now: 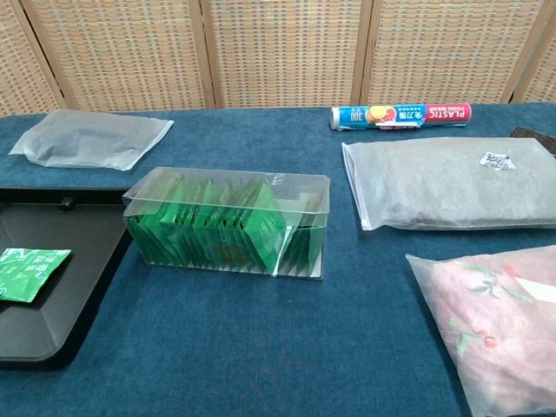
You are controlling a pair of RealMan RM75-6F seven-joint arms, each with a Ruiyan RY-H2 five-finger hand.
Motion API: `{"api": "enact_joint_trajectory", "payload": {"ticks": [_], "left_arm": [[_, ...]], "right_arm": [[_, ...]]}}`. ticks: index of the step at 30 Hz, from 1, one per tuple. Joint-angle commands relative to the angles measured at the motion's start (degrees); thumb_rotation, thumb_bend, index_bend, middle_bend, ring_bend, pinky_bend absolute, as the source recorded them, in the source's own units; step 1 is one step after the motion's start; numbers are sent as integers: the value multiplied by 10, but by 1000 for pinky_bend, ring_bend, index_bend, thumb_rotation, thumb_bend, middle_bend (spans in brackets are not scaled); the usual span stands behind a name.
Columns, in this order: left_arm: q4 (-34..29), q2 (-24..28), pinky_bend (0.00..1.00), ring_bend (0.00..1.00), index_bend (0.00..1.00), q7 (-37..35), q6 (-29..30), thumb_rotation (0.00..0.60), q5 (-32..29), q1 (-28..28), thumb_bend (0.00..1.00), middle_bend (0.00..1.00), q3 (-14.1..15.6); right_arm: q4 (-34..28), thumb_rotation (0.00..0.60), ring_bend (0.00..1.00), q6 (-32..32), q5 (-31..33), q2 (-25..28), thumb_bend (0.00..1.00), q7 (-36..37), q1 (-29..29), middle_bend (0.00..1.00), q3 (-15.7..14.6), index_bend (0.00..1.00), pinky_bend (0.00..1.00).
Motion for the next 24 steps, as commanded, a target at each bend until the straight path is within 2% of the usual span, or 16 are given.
{"api": "enact_joint_trajectory", "payload": {"ticks": [1,5,7,10,19,24], "left_arm": [[-63,-2,0,0,33,52,-80,600,-30,-70,0,0,-43],[-94,-38,0,0,207,136,-147,600,-100,-129,0,0,-83],[-95,-58,0,0,241,165,-165,600,-123,-152,0,0,-98],[-88,-106,0,0,285,232,-195,600,-194,-196,0,0,-124],[-34,-219,0,0,291,348,-221,600,-313,-279,0,0,-130],[1,-267,0,0,294,354,-216,600,-321,-299,0,0,-115]], "right_arm": [[1,600,0,-2,2,0,0,0,1,0,0,0,0],[6,600,0,-4,9,-1,0,6,1,0,3,0,0],[7,600,0,-5,13,0,0,10,1,0,5,0,0],[10,600,0,-5,21,2,0,19,0,0,8,0,0],[18,600,0,-15,33,3,0,33,2,0,11,0,0],[20,600,0,-20,40,4,0,37,3,0,13,0,0]]}}
